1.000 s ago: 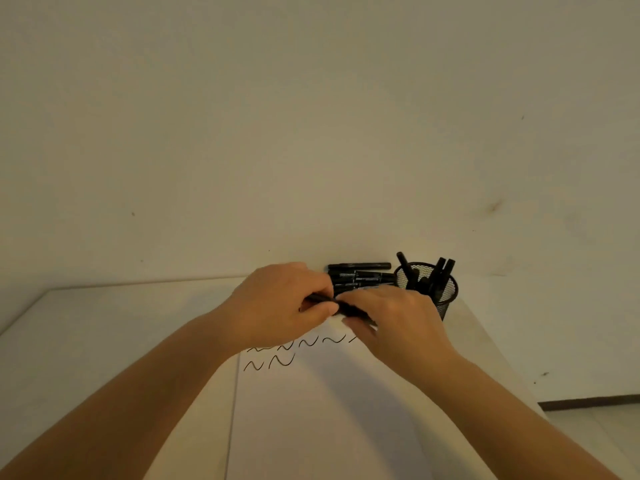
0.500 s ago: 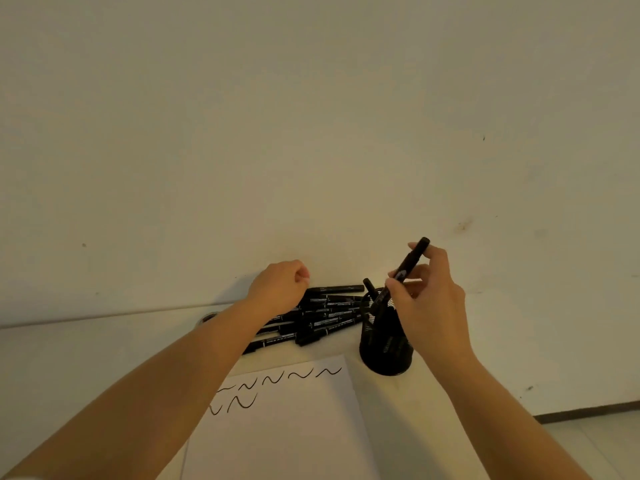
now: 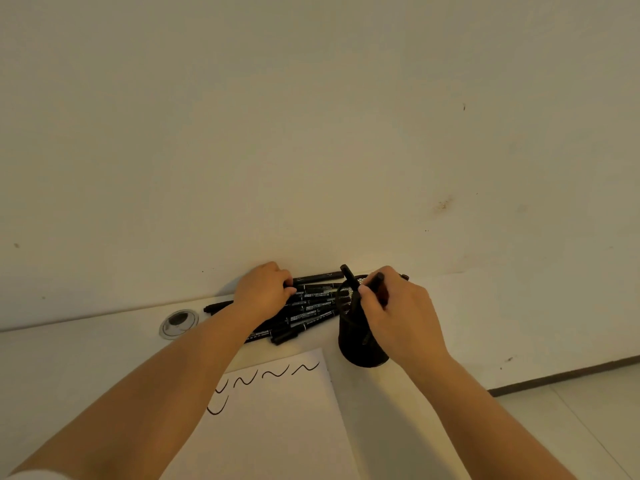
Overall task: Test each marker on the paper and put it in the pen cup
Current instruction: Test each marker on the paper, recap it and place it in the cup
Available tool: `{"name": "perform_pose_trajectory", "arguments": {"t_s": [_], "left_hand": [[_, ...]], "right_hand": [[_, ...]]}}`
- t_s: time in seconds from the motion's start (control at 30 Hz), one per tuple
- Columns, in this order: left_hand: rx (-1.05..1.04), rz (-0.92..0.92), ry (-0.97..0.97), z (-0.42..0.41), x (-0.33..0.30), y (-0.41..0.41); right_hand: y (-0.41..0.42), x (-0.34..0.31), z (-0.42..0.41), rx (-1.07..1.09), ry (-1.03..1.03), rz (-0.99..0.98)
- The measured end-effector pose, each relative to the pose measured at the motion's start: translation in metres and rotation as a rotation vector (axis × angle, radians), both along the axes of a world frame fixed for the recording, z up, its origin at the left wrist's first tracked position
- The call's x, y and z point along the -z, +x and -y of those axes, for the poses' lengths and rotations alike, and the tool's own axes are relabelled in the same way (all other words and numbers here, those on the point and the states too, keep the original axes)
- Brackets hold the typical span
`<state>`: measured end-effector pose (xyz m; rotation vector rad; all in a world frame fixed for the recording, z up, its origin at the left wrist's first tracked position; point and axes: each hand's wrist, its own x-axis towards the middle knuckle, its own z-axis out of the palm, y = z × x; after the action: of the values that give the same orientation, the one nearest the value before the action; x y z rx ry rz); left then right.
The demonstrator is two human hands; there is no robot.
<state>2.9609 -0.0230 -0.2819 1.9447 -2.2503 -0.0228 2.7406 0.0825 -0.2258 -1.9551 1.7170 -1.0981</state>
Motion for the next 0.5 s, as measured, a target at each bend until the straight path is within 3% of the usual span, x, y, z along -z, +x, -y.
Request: {"name": "perform_pose_trajectory", "arguments": {"t_s": [0.1,0.3,0.5], "left_hand": [[-0.001,0.01,0.006,0.0026,-0.0006,-0.0016],[-0.001,0.007,0.097,0.0051,-0.0024,-0.0048],[-0.004,0.001,0.122,0.0057,-0.0042,-0.0046]], "right_hand": [[0.0018,0.001,0.0021,-0.015,0.009,-0.064],[0.0012,-0.0003,0.0005,0.003,-0.04,0.097],[0.0028,-0.0028,-0.0033,-0.073,-0.03,-0.007]]}}
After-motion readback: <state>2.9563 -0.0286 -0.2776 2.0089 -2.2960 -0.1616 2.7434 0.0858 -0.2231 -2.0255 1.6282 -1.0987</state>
